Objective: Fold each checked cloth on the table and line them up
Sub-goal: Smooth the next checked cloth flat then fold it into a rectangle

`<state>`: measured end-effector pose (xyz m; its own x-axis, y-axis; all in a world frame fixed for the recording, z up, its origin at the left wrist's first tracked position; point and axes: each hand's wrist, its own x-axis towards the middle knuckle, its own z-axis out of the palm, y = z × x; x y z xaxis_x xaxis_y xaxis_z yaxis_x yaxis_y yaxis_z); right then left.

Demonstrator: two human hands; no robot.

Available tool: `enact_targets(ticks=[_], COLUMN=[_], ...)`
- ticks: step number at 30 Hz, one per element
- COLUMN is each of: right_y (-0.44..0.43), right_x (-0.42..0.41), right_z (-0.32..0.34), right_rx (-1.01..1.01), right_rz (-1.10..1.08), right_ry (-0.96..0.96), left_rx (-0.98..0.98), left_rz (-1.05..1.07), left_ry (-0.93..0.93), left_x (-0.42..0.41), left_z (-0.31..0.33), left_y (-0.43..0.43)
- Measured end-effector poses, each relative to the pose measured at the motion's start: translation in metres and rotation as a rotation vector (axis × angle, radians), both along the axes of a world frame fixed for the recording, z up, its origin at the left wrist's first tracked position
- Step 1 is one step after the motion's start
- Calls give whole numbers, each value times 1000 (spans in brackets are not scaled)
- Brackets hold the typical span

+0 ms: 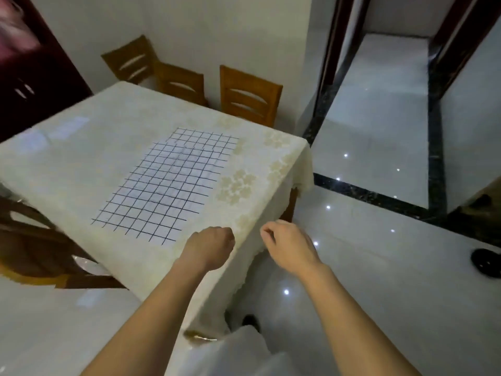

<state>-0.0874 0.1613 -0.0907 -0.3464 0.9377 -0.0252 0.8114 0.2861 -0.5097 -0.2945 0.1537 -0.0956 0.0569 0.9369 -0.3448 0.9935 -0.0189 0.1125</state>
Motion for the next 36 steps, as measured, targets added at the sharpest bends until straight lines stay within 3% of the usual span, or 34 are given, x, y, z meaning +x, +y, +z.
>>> enact_targets(ticks=[4,11,18,23,27,33,36], right_y=[30,117,207,244,284,319,324], right_x=[16,63,13,-49,-112,-218,-243], right_z=[3,8,0,-27,-44,-63,-83], right_rx=[-9,39,-54,-196,-196,-253,-252], right_rz=[29,-73,-83,111,340,702,935], right_ry=[-43,-172,-47,-82,-148,-82,-252], left_rx=[37,41,92,-12,-109,-166,-211], left_rz=[43,-83,-11,210,506,945,1107], left_ry=[-65,-97,-149,-130,-181,-196,-286], left_x=[22,57,11,-46,-97,-138,-129], left_z=[-6,-18,-6,-34,-75,-115,-136], left_y=[37,136,225,221,190,157,145])
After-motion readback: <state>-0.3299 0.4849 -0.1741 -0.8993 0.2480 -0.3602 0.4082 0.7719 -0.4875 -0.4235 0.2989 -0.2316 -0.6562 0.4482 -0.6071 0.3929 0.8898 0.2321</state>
